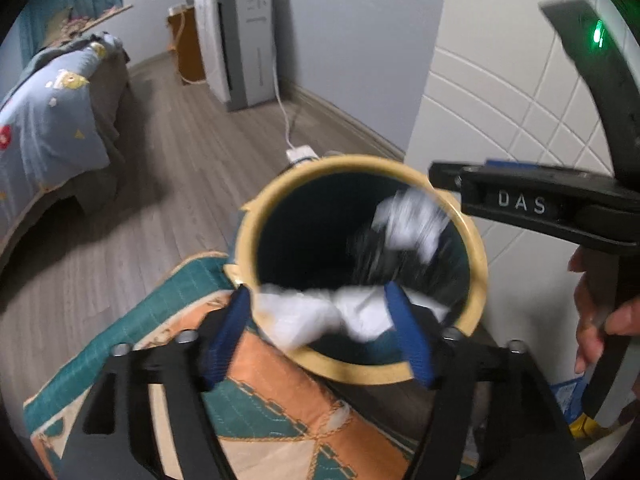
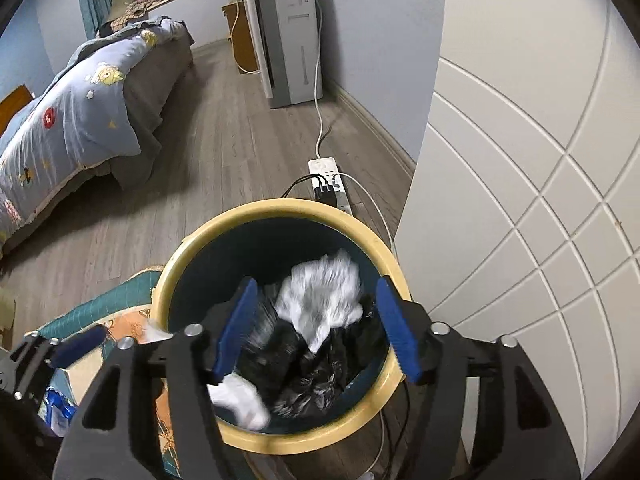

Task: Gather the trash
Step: 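Open both grippers to drop the bag and tissue into the wastebasket, then grasp the red-and-white paper cup with the right gripper while the left grasps the clear plastic bag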

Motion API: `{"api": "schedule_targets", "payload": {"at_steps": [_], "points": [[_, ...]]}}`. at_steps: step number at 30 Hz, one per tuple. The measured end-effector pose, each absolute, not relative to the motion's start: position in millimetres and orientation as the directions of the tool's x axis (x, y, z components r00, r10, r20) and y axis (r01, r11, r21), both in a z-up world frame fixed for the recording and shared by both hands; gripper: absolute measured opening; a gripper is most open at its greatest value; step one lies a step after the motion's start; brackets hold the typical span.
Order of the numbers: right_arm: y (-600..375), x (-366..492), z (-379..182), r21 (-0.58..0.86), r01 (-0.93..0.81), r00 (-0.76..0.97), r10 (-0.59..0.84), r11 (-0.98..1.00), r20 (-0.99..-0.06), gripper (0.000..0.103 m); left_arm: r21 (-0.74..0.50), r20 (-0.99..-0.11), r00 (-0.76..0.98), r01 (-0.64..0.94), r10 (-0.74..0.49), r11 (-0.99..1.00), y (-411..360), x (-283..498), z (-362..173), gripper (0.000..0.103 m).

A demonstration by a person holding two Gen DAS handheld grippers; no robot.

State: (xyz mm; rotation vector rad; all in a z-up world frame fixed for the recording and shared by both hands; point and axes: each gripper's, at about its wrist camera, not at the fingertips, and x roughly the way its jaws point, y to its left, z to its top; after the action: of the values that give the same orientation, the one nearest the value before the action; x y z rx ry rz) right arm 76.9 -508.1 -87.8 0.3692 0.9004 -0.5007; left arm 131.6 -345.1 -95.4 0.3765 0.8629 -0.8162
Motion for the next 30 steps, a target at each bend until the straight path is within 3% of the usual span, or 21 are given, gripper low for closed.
{"api": "schedule_targets", "payload": {"at_steps": [8, 19, 30], "points": [[-494, 78, -80, 0.134, 0.515, 0.547, -0.203, 0.847, -0.812, 0.097, -0.052, -0.757, 0.452, 0.678, -0.472, 0.733, -296, 134, -64, 0.094], [-425, 82, -56, 0.122, 0.386, 0.568, -0.131, 0.914, -0.813, 0.097, -0.014, -0.729, 0.577, 0.526, -0.369, 0.850, -184, 114, -14, 0.097], [-315, 90, -33, 0.160, 0.219, 0.589, 0.000, 0.962, -0.808, 0.097, 0.052, -0.732, 0.653, 0.338, -0.194, 0.940, -50, 92, 3, 0.097]]}}
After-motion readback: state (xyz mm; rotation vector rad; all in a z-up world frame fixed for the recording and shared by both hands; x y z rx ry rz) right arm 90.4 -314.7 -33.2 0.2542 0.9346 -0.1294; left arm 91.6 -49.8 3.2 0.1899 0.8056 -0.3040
